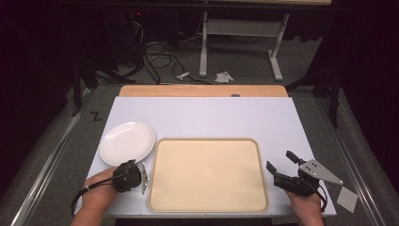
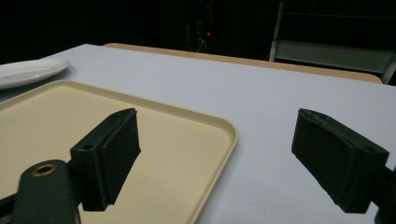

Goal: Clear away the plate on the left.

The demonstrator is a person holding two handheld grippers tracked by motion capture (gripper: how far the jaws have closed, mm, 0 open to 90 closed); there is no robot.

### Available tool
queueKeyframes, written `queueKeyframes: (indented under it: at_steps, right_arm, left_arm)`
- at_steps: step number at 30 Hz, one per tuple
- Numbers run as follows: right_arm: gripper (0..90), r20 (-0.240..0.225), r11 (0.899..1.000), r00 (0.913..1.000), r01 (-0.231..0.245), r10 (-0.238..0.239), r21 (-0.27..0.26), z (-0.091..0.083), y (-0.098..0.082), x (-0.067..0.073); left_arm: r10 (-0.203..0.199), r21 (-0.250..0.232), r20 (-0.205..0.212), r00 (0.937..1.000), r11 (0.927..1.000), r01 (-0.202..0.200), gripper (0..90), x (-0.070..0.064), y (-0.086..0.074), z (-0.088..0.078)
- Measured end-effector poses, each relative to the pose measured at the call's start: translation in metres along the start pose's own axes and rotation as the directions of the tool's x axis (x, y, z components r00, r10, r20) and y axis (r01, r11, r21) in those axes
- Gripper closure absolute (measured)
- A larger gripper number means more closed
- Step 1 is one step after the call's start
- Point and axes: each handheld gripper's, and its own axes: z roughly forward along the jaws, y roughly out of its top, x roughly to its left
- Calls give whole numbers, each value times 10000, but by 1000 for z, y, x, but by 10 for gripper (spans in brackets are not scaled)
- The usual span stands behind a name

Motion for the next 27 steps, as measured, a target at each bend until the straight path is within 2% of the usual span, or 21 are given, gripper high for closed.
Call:
queueKeyframes:
  at_steps: [1, 6, 12, 13, 15, 16, 21, 24, 27]
  right_arm:
    - [162, 1, 10000, 10000, -20, 20, 8, 0, 0, 0]
    - [162, -13, 10000, 10000, -52, 52, -3, 0, 0, 0]
    - [162, 8, 10000, 10000, -61, 61, 0, 0, 0, -1]
    - [162, -1, 10000, 10000, -47, 47, 0, 0, 0, -1]
    - [162, 1, 10000, 10000, -57, 57, -10, 0, 0, -1]
    - [162, 5, 10000, 10000, -59, 59, -17, 0, 0, -1]
    - [162, 21, 10000, 10000, -38, 38, -31, 0, 0, -1]
    - [162, 31, 10000, 10000, -9, 9, -23, 0, 0, -1]
    - [162, 23, 10000, 10000, -3, 3, -54, 0, 1, 0]
  left_arm:
    - [-213, -218, -61, 9998, 9995, 211, 874, 2, -2, -3]
    - [-266, -245, -110, 9996, 9994, 263, 874, 2, -3, -4]
    - [-354, -491, -217, 9991, 9982, 343, 873, 3, -1, -10]
    - [-526, -654, -322, 9981, 9966, 504, 873, 5, -1, -15]
    - [-584, -727, -390, 9975, 9958, 555, 872, 6, 0, -18]
    - [-671, -936, -502, 9965, 9937, 622, 873, 6, 2, -25]
    - [-713, -1315, -729, 9948, 9894, 613, 873, 7, 10, -43]
    - [-716, -1456, -731, 9948, 9875, 604, 872, 6, 13, -48]
    - [-581, -1669, -755, 9955, 9850, 448, 872, 4, 20, -55]
